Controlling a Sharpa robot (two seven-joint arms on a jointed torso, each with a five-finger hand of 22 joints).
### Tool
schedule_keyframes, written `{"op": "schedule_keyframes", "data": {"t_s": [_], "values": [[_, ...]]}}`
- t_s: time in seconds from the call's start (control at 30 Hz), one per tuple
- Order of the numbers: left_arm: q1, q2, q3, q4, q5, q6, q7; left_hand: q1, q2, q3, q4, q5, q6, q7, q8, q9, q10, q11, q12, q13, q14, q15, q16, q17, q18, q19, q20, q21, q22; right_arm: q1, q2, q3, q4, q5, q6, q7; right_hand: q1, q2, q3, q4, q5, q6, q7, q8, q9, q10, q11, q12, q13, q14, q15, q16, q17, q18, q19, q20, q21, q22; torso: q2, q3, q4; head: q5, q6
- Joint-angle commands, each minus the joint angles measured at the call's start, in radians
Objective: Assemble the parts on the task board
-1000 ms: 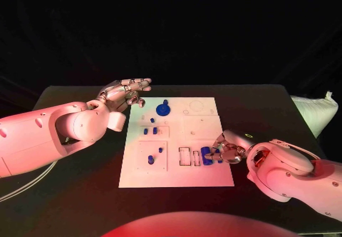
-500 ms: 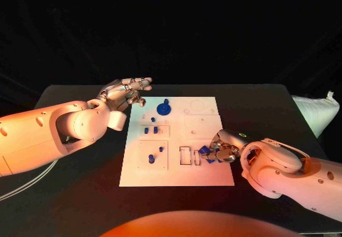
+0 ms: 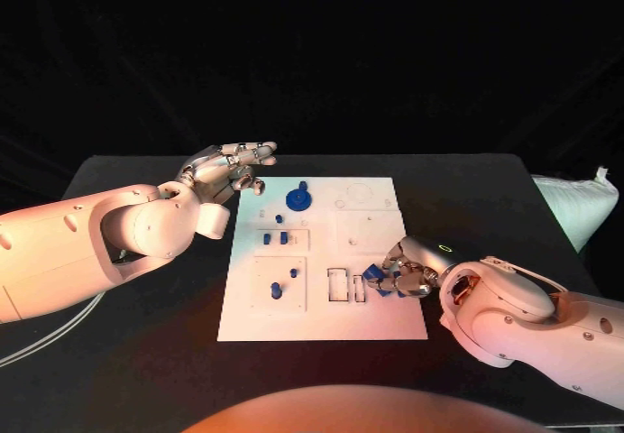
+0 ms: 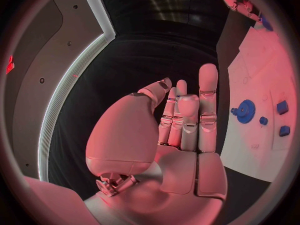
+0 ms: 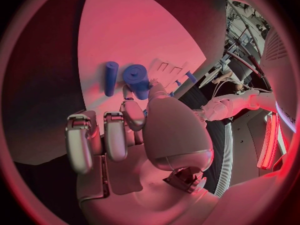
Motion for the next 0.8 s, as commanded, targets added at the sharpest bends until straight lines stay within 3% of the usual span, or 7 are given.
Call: {"op": "schedule_keyframes", "data": {"t_s": [0.03,0.17,0.27,0.8], "values": [[0.0,0.0,0.0,0.003,-0.003,0.02,0.006,-0.001,0.009,-0.004,-0.001,0.004,-0.008,-0.001,0.005,0.001,-0.005,-0.002,0.001,0.001,-0.008,-0.001,0.001,-0.001,0.018,-0.006,0.0,-0.004,-0.001,0.002,-0.011,0.007,0.03,0.052,-0.119,-0.002,0.029,0.03,-0.001,-0.003,0.012,0.018,-0.013,0.01,0.019,0.054,-0.026,0.241,0.387,0.081,-0.006,0.005,0.137,-0.007,0.105,-0.006,0.002,0.264,-0.001,0.0008,-0.0006,0.001,0.002],[0.0,0.001,0.0,0.003,-0.003,0.02,0.007,-0.001,0.009,-0.004,-0.001,0.004,-0.008,-0.001,0.006,0.001,-0.007,-0.002,0.003,0.001,-0.008,-0.001,0.001,-0.001,0.018,-0.006,0.0,-0.005,-0.002,0.013,-0.02,0.015,0.061,0.096,-0.152,-0.002,0.019,0.033,-0.005,0.004,0.027,0.019,-0.014,0.012,0.024,0.056,-0.028,0.242,0.389,0.081,-0.008,0.006,0.138,-0.007,0.105,-0.007,0.002,0.264,0.0,0.0007,0.0007,0.0,0.004],[0.0,0.001,0.0,0.003,-0.003,0.021,0.007,-0.001,0.009,-0.004,-0.001,0.004,-0.008,-0.001,0.006,0.001,-0.007,-0.002,0.003,0.001,-0.008,-0.001,0.001,-0.001,0.018,-0.006,0.0,-0.005,-0.002,0.023,-0.019,0.018,0.073,0.137,-0.147,-0.005,0.015,0.033,-0.006,0.007,0.038,0.018,-0.015,0.013,0.026,0.056,-0.028,0.241,0.39,0.081,-0.009,0.006,0.138,-0.007,0.105,-0.009,0.002,0.264,0.0,0.0,0.002,-0.001,0.005],[0.0,0.004,0.0,0.006,-0.003,0.02,0.007,-0.001,0.009,-0.004,-0.001,0.004,-0.008,-0.001,0.006,0.001,-0.007,-0.002,0.003,0.001,-0.008,-0.001,0.001,-0.001,0.018,-0.006,0.0,-0.005,-0.002,0.029,0.08,0.017,0.046,0.261,-0.018,-0.019,-0.052,0.054,-0.027,0.038,0.049,0.048,-0.027,0.026,0.052,0.058,-0.037,0.233,0.392,0.082,-0.015,0.008,0.142,-0.007,0.105,-0.014,0.002,0.264,0.0,-0.0005,0.0022,0.008,-0.002]]}}
